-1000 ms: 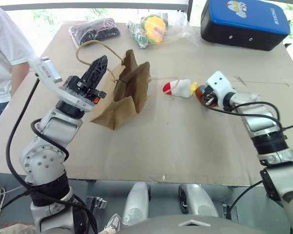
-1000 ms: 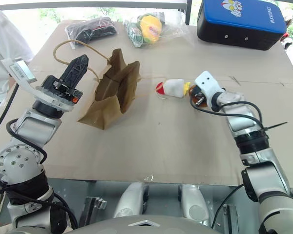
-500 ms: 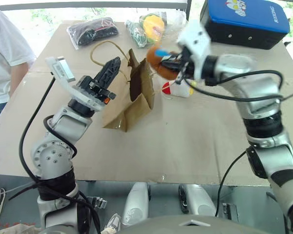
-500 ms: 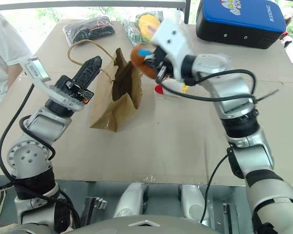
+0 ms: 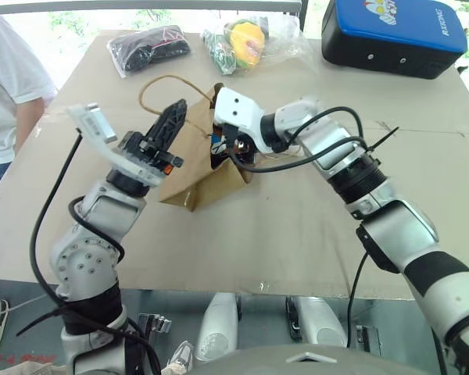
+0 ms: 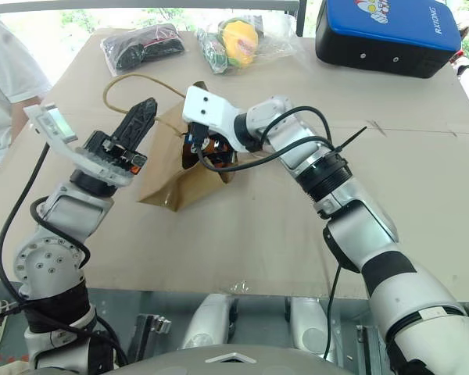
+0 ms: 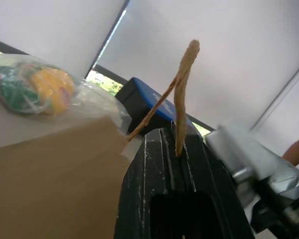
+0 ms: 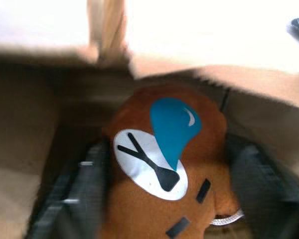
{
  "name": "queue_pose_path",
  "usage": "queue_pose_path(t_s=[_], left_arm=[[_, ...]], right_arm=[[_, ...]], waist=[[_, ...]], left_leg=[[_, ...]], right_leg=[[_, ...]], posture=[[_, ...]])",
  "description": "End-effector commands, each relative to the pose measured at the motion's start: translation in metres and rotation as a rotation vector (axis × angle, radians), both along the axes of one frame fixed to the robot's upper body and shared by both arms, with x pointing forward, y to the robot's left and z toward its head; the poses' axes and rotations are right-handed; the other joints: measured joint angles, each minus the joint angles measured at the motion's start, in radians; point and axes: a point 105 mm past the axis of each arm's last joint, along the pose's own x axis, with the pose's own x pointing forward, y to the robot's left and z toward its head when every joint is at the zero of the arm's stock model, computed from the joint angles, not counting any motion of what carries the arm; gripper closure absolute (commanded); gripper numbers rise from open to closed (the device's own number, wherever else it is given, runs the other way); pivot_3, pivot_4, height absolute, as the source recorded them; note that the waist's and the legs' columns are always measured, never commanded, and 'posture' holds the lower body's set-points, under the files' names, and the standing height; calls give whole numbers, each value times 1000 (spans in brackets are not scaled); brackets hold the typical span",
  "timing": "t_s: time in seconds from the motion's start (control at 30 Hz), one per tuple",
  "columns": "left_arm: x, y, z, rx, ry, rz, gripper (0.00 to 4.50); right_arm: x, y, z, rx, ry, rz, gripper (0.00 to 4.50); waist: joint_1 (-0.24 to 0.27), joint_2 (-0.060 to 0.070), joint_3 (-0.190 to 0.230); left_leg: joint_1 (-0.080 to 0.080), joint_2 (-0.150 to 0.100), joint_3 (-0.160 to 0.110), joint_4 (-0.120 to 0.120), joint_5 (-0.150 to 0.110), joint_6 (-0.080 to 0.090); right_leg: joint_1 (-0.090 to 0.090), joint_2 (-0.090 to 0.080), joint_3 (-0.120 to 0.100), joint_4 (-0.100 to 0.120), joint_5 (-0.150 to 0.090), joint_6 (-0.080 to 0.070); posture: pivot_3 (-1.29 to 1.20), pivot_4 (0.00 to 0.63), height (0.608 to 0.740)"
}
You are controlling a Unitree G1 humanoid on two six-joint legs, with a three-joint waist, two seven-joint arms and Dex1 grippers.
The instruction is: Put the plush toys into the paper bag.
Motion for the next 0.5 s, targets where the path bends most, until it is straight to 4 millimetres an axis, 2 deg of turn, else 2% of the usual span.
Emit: queue_pose_path(t_s=[0.03,0.17,0.23,0.27,0.4,0.47,0.5], left_arm=[[-9,9,13,6,-65,57,4500],[-13,23,12,4,-62,110,4500],[-15,27,13,4,-65,121,4500],[-15,29,14,6,-66,124,4500],[-19,35,17,16,-70,136,4500],[-19,36,19,22,-73,140,4500],[-19,36,20,27,-76,140,4500]], right_arm=[[-6,-24,39,133,-18,-10,1174],[7,-72,72,324,33,-157,1174],[25,-99,67,325,29,-291,1174],[29,-107,63,311,23,-330,1174],[55,-130,28,208,34,-495,1174],[65,-127,-5,130,76,-530,1174],[70,-124,-29,70,105,-549,1174]], waist=[[3,0,0],[6,0,0],[6,0,0],[6,0,0],[-5,0,0],[-12,0,0],[-15,0,0]], left_leg=[[-3,0,-1,1,0,0],[-5,-1,-2,2,0,0],[-5,-1,-1,2,0,0],[-5,-1,-1,2,0,0],[-4,-1,0,2,0,0],[-4,-1,1,2,0,0],[-4,-1,2,2,0,0]], right_leg=[[-3,0,-1,1,0,0],[-4,-1,-2,1,0,0],[-4,-1,-1,1,0,0],[-4,-1,-1,1,0,0],[-4,-1,0,1,0,0],[-4,-1,1,2,0,0],[-5,-1,2,3,0,0]], posture=[[0,150,740],[0,150,740],[0,150,740],[0,150,740],[0,150,740],[0,150,740],[0,150,740]])
